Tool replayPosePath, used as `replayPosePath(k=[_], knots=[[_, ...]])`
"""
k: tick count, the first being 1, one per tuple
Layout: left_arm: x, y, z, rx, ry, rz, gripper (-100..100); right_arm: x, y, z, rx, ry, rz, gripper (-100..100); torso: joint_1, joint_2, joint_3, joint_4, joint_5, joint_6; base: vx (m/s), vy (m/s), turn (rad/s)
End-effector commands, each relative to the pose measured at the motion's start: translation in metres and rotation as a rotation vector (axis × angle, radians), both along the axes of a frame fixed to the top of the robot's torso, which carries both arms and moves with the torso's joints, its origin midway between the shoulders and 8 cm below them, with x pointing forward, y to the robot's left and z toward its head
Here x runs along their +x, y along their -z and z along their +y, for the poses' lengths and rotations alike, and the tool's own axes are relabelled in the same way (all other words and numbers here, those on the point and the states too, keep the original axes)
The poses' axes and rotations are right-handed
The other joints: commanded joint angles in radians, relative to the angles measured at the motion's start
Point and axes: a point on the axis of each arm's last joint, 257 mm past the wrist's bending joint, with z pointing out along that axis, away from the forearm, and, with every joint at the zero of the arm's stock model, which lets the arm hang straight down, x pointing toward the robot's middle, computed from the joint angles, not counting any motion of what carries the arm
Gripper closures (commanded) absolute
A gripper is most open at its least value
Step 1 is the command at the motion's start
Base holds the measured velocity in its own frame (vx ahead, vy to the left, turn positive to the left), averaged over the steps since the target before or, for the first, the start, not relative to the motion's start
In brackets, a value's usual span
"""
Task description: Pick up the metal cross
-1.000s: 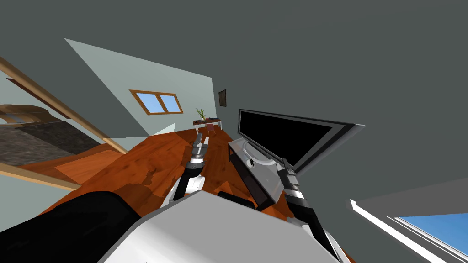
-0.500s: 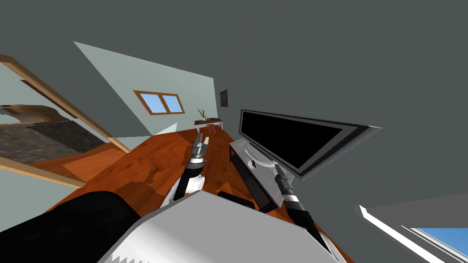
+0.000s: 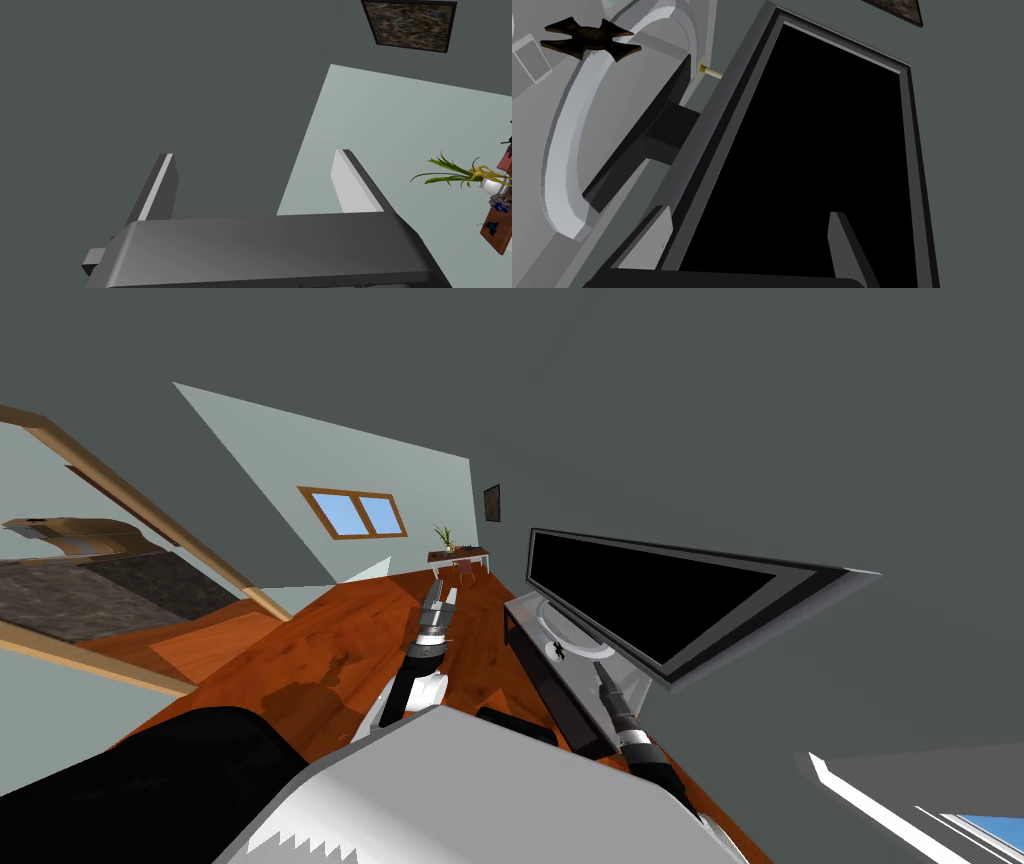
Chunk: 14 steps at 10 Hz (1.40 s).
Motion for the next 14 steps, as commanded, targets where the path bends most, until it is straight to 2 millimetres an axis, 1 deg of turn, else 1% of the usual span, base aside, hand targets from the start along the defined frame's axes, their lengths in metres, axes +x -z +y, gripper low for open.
replayPosePath(k=[1, 3, 4, 5, 6, 7, 8, 10, 11, 12, 13, 14], knots=[[0.0, 0.0, 0.0, 0.0, 0.0, 0.0, 0, -0.01, 0.027, 0.005, -0.066, -0.04, 0.053, -100, 0.0, 0.0, 0.0, 0.0, 0.0, 0.0, 0.056, 0.048, 0.057], [0.0, 0.0, 0.0, 0.0, 0.0, 0.0, 0, -0.014, 0.04, -0.001, -0.073, -0.031, 0.08, -100, 0.001, -0.001, -0.001, 0.0, 0.0, 0.0, 0.041, 0.036, 0.011], [0.0, 0.0, 0.0, 0.0, 0.0, 0.0, 0, -0.02, 0.055, 0.001, -0.117, -0.062, 0.107, -100, 0.0, 0.0, 0.0, 0.0, 0.0, 0.0, 0.035, 0.029, 0.035], [0.0, 0.0, 0.0, 0.0, 0.0, 0.0, 0, -0.024, 0.064, -0.003, -0.123, -0.056, 0.127, -100, -0.001, -0.001, 0.0, 0.0, 0.0, 0.0, 0.032, 0.032, 0.025], [0.0, 0.0, 0.0, 0.0, 0.0, 0.0, 0, -0.034, 0.086, -0.006, -0.175, -0.084, 0.17, -100, 0.0, 0.0, 0.0, 0.0, 0.0, 0.0, 0.053, 0.05, 0.035], [0.0, 0.0, 0.0, 0.0, 0.0, 0.0, 0, -0.034, 0.087, -0.007, -0.175, -0.083, 0.172, -100, 0.001, -0.001, -0.001, 0.0, 0.0, 0.0, 0.045, 0.038, 0.017], [0.0, 0.0, 0.0, 0.0, 0.0, 0.0, 0, -0.04, 0.098, -0.004, -0.222, -0.12, 0.189, -100, 0.0, -0.001, -0.001, 0.0, 0.0, 0.0, 0.053, 0.038, 0.04], [0.0, 0.0, 0.0, 0.0, 0.0, 0.0, 0, -0.045, 0.108, -0.011, -0.23, -0.112, 0.214, -100, 0.0, -0.001, -0.001, 0.0, 0.0, 0.0, 0.035, 0.023, 0.008], [0.0, 0.0, 0.0, 0.0, 0.0, 0.0, 0, -0.053, 0.122, -0.011, -0.28, -0.149, 0.236, -100, -0.001, 0.0, 0.0, 0.0, 0.0, 0.0, 0.039, 0.037, 0.036], [0.0, 0.0, 0.0, 0.0, 0.0, 0.0, 0, -0.056, 0.127, -0.015, -0.285, -0.145, 0.249, -100, 0.0, 0.0, 0.0, 0.0, 0.0, 0.0, 0.044, 0.032, 0.018], [0.0, 0.0, 0.0, 0.0, 0.0, 0.0, 0, -0.063, 0.138, -0.015, -0.336, -0.184, 0.266, -100, 0.0, -0.001, 0.0, 0.0, 0.0, 0.0, 0.062, 0.036, 0.04], [0.0, 0.0, 0.0, 0.0, 0.0, 0.0, 0, -0.068, 0.147, -0.022, -0.345, -0.177, 0.288, -100, 0.0, -0.002, -0.001, 0.0, 0.0, 0.0, 0.053, 0.031, 0.017]])
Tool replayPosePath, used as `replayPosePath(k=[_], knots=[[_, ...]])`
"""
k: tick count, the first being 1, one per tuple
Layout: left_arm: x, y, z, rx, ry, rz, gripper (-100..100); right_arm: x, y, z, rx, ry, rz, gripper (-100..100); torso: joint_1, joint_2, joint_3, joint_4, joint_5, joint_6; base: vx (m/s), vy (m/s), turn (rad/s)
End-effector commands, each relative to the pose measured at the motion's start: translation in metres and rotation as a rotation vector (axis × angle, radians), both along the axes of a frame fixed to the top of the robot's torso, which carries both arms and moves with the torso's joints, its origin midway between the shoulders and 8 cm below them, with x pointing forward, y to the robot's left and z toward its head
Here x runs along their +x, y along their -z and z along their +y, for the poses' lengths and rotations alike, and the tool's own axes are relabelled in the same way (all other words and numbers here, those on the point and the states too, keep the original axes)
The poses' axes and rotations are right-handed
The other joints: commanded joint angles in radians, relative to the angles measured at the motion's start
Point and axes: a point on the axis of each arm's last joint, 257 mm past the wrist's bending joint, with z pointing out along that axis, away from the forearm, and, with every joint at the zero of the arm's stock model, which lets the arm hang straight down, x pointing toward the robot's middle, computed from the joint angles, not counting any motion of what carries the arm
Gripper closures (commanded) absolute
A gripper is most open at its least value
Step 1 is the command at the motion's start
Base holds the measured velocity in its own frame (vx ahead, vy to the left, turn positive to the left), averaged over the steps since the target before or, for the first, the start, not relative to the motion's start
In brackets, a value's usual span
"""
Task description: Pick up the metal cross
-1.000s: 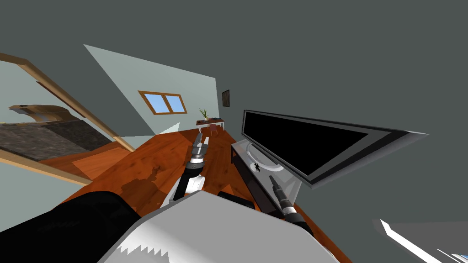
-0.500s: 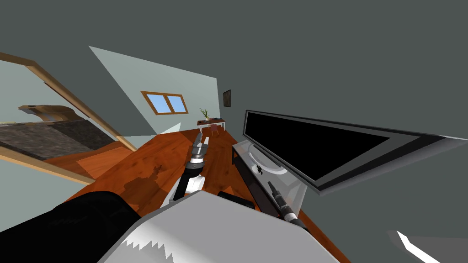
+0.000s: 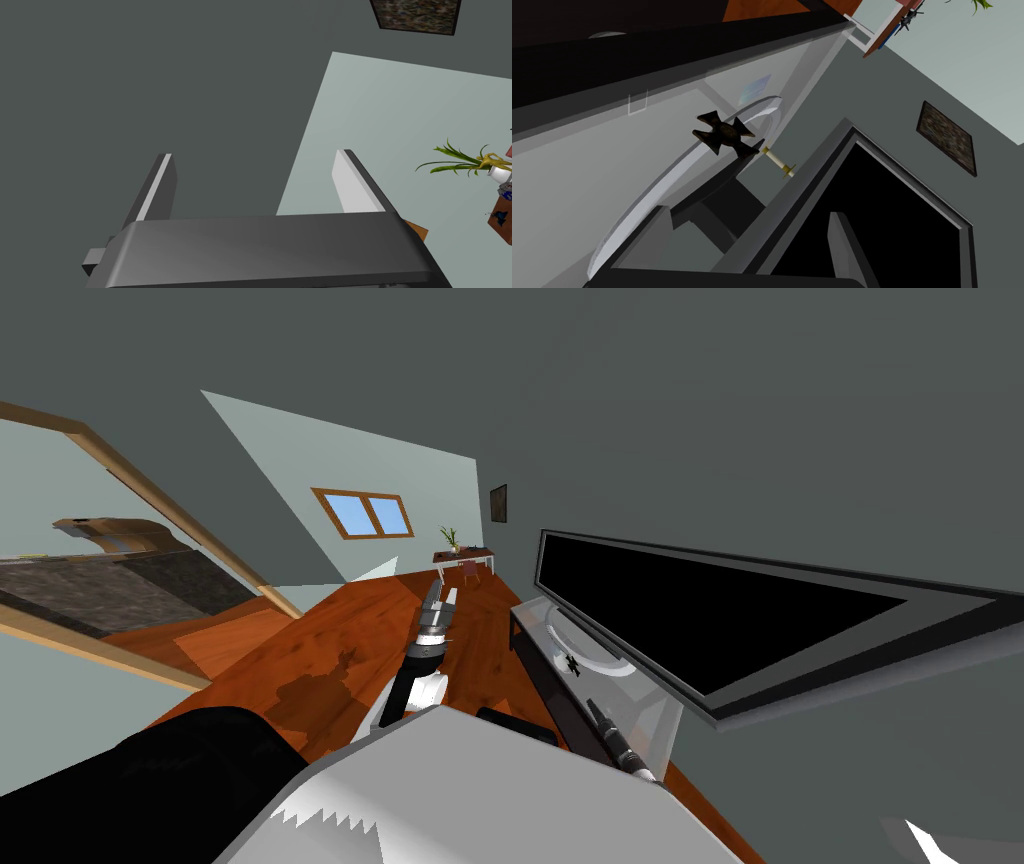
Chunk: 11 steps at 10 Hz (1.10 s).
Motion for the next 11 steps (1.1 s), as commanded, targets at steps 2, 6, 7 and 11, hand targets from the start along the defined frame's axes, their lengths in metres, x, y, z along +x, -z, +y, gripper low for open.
replayPosePath(k=[2, 6, 7, 11], knots=[[0.0, 0.0, 0.0, 0.0, 0.0, 0.0, 0, -0.021, 0.033, -0.013, -0.121, -0.083, 0.063, -100, 0.001, -0.001, -0.001, 0.0, 0.0, 0.0, 0.092, 0.06, 0.039], [0.0, 0.0, 0.0, 0.0, 0.0, 0.0, 0, -0.037, 0.056, -0.029, -0.233, -0.168, 0.105, -100, 0.0, -0.001, -0.001, 0.0, 0.0, 0.0, 0.076, 0.035, 0.022], [0.0, 0.0, 0.0, 0.0, 0.0, 0.0, 0, -0.044, 0.063, -0.038, -0.246, -0.16, 0.126, -100, 0.0, -0.001, -0.001, 0.0, 0.0, 0.0, 0.058, 0.023, 0.015], [0.0, 0.0, 0.0, 0.0, 0.0, 0.0, 0, -0.058, 0.081, -0.063, -0.364, -0.244, 0.165, -100, 0.001, -0.002, -0.001, 0.0, 0.0, 0.0, 0.074, 0.04, 0.021]])
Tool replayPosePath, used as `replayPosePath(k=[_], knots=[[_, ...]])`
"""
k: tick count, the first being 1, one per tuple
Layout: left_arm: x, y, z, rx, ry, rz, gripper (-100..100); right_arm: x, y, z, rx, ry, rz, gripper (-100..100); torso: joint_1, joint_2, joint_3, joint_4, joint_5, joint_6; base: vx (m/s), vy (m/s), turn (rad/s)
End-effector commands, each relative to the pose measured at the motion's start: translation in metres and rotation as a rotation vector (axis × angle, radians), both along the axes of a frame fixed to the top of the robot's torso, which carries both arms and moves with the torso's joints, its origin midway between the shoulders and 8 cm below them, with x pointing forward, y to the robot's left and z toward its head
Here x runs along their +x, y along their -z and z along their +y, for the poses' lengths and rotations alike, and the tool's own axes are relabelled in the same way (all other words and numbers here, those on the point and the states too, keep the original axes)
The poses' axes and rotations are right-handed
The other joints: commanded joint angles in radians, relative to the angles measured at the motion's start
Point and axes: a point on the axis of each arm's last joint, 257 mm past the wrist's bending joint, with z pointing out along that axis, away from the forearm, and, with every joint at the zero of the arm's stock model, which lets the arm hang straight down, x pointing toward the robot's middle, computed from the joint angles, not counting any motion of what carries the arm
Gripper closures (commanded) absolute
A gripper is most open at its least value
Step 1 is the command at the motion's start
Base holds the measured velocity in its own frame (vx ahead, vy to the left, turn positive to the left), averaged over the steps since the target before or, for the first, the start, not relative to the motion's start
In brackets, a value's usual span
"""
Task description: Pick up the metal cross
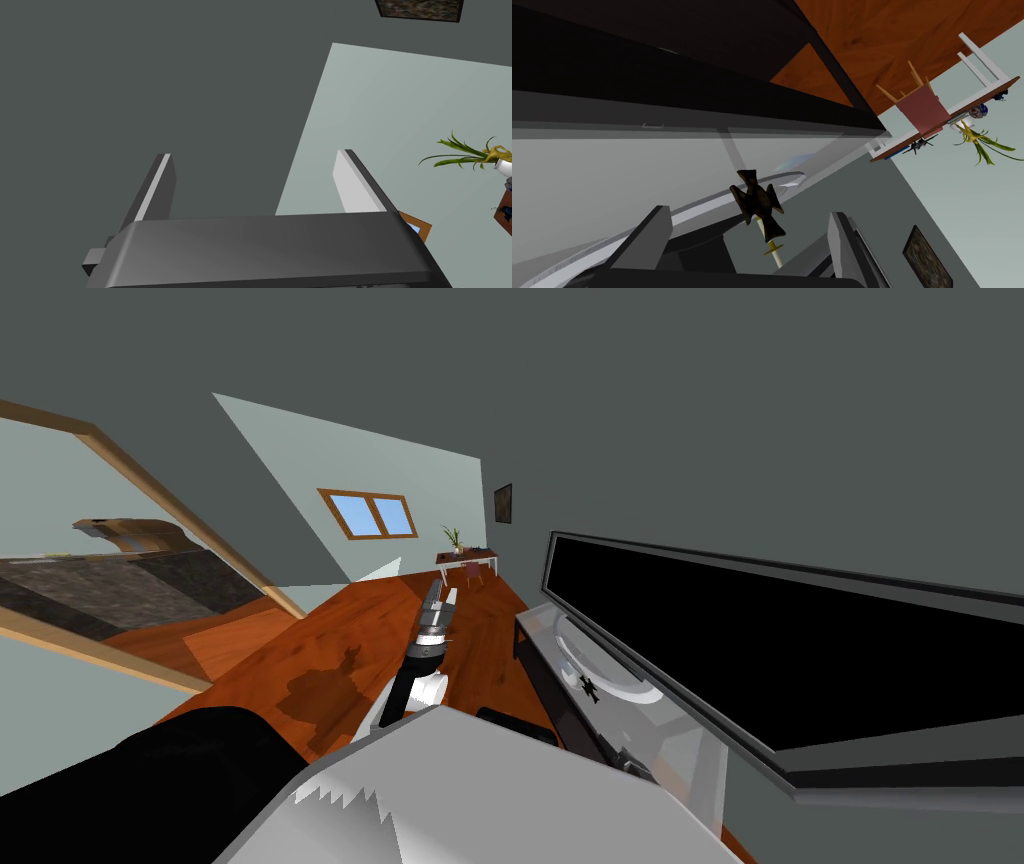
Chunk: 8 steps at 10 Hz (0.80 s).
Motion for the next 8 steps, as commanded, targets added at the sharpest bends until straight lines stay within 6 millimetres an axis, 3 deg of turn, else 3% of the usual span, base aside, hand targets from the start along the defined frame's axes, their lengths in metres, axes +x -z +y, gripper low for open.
replayPosePath(k=[1, 8], knots=[[0.0, 0.0, 0.0, 0.0, 0.0, 0.0, 0, -0.006, 0.008, -0.012, -0.062, -0.052, 0.016, -100, 0.0, 0.0, 0.0, 0.0, 0.0, 0.0, 0.07, 0.038, 0.027], [0.0, 0.0, 0.0, 0.0, 0.0, 0.0, 0, -0.017, 0.021, -0.074, -0.302, -0.257, 0.061, -100, 0.002, -0.001, 0.0, 0.0, 0.0, 0.0, 0.088, 0.061, 0.018]])
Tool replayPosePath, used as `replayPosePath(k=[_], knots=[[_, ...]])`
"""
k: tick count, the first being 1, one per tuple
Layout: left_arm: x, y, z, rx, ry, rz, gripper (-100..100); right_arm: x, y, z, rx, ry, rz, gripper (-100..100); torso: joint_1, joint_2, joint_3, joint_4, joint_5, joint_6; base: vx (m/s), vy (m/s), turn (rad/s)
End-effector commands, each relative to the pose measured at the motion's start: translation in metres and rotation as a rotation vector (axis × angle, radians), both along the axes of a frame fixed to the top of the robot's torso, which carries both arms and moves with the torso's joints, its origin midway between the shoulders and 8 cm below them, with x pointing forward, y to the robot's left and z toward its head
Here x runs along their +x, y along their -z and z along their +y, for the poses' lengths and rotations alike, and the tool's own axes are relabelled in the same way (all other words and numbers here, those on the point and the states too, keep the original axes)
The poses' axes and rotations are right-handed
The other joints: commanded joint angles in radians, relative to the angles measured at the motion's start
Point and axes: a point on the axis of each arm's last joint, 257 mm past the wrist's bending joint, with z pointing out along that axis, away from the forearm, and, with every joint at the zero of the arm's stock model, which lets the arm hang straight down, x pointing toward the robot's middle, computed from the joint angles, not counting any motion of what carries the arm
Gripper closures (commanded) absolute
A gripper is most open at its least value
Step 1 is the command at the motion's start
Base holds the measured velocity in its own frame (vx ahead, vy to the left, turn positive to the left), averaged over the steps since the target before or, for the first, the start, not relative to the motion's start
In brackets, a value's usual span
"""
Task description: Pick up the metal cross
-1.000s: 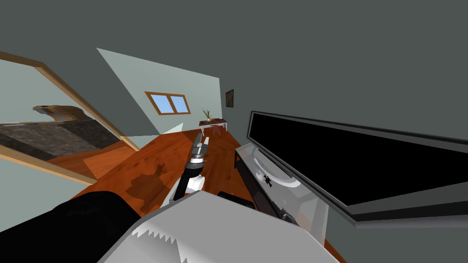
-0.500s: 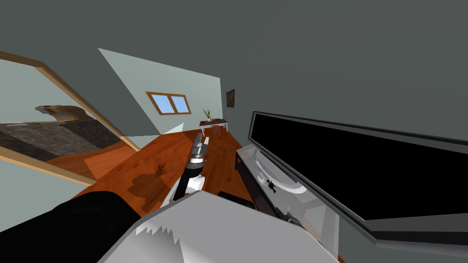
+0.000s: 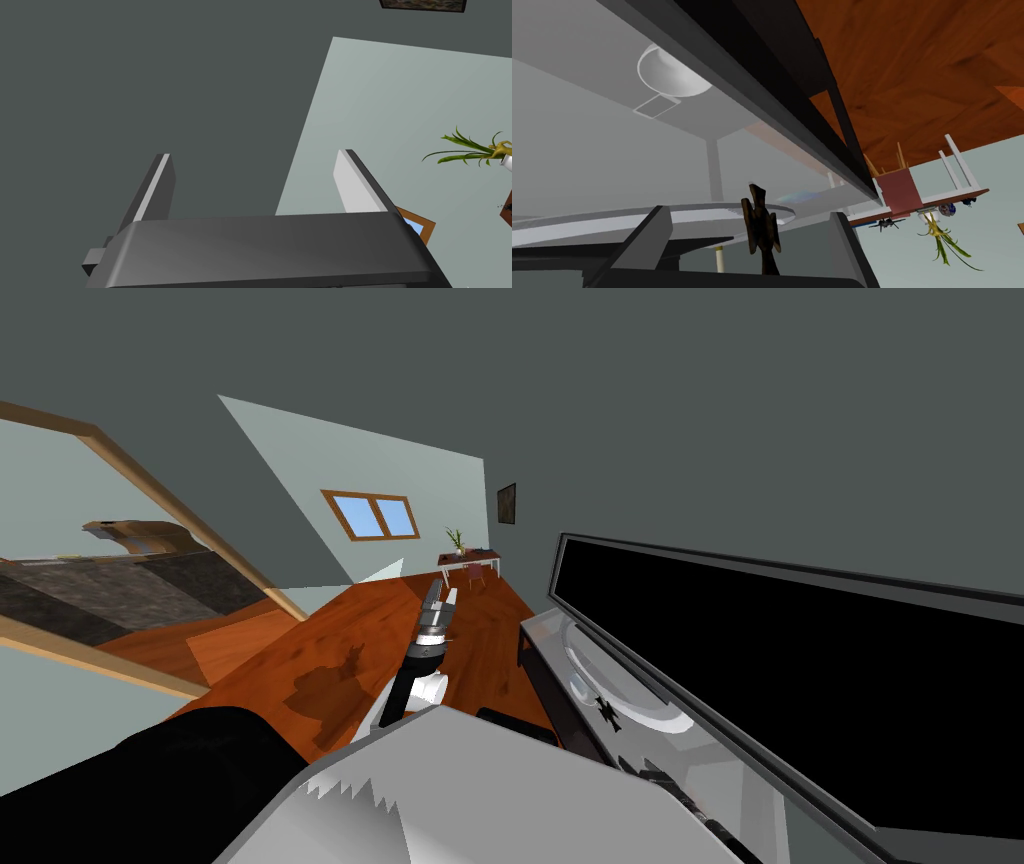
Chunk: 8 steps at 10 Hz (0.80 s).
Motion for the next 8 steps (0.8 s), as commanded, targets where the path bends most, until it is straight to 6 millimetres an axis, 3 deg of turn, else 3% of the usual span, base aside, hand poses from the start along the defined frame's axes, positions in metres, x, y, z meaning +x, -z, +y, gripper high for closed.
replayPosePath(k=[1, 8], knots=[[0.0, 0.0, 0.0, 0.0, 0.0, 0.0, 0, 0.001, -0.001, -0.016, -0.062, -0.062, 0.007, -100, 0.0, 0.0, 0.0, 0.0, 0.0, 0.0, 0.115, 0.092, 0.018], [0.0, 0.0, 0.0, 0.0, 0.0, 0.0, 0, 0.011, -0.006, -0.047, -0.199, -0.232, 0.013, -100, 0.0, 0.0, 0.0, 0.0, 0.0, 0.0, 0.09, 0.069, 0.028]])
